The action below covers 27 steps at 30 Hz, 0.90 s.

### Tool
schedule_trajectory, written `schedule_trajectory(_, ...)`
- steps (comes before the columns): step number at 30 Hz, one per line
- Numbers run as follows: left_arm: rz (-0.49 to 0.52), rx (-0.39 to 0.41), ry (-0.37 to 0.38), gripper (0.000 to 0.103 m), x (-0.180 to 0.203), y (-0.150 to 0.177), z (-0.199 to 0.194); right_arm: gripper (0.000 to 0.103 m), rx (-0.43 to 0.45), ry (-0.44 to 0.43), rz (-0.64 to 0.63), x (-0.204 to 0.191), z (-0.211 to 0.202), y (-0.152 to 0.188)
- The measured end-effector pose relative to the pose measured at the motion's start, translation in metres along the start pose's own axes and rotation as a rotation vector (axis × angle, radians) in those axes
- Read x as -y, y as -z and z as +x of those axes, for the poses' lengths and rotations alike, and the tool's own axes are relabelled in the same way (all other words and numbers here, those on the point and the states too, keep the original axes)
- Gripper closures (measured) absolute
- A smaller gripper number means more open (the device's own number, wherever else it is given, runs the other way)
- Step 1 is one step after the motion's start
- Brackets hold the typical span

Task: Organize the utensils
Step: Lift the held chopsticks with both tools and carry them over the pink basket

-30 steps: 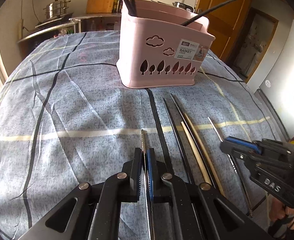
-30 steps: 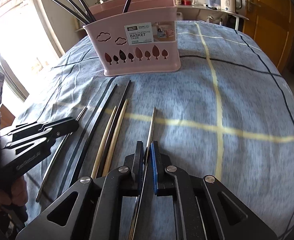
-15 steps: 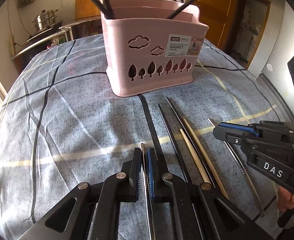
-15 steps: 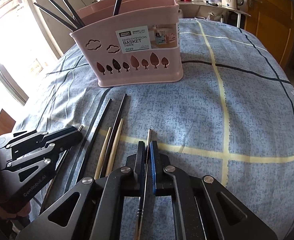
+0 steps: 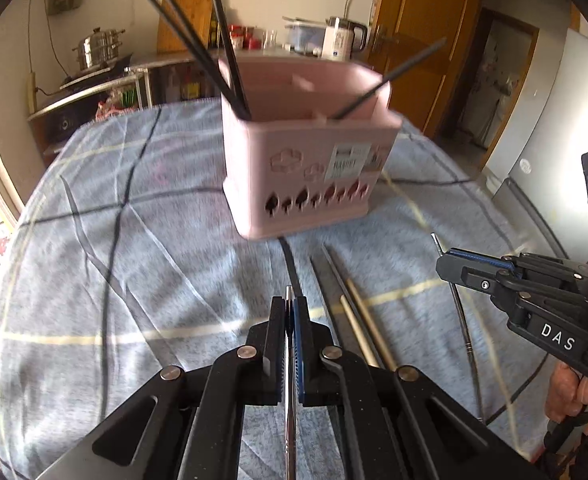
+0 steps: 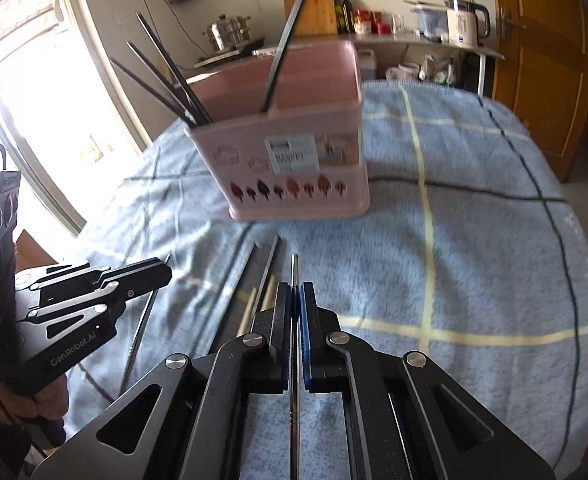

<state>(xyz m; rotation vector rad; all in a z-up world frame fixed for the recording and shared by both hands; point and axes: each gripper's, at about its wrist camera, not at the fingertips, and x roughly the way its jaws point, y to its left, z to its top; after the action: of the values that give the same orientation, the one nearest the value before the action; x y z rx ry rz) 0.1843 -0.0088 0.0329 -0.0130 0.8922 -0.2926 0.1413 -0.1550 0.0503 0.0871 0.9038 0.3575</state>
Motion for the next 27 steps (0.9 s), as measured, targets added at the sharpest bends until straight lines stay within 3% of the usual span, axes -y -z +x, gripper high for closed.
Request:
schedule_trajectory(15, 0.009, 0.159, 0.021, 0.100, 0.005, -0.042, -0.080, 0.099, 0.152, -0.001, -0.023, -0.007, -0.064, -0.026)
schedule_trajectory(27, 0.012, 0.200, 0.036, 0.100, 0.008, -0.053, -0.104, 0.099, 0.205, -0.006, -0.031, -0.009, -0.086, -0.031)
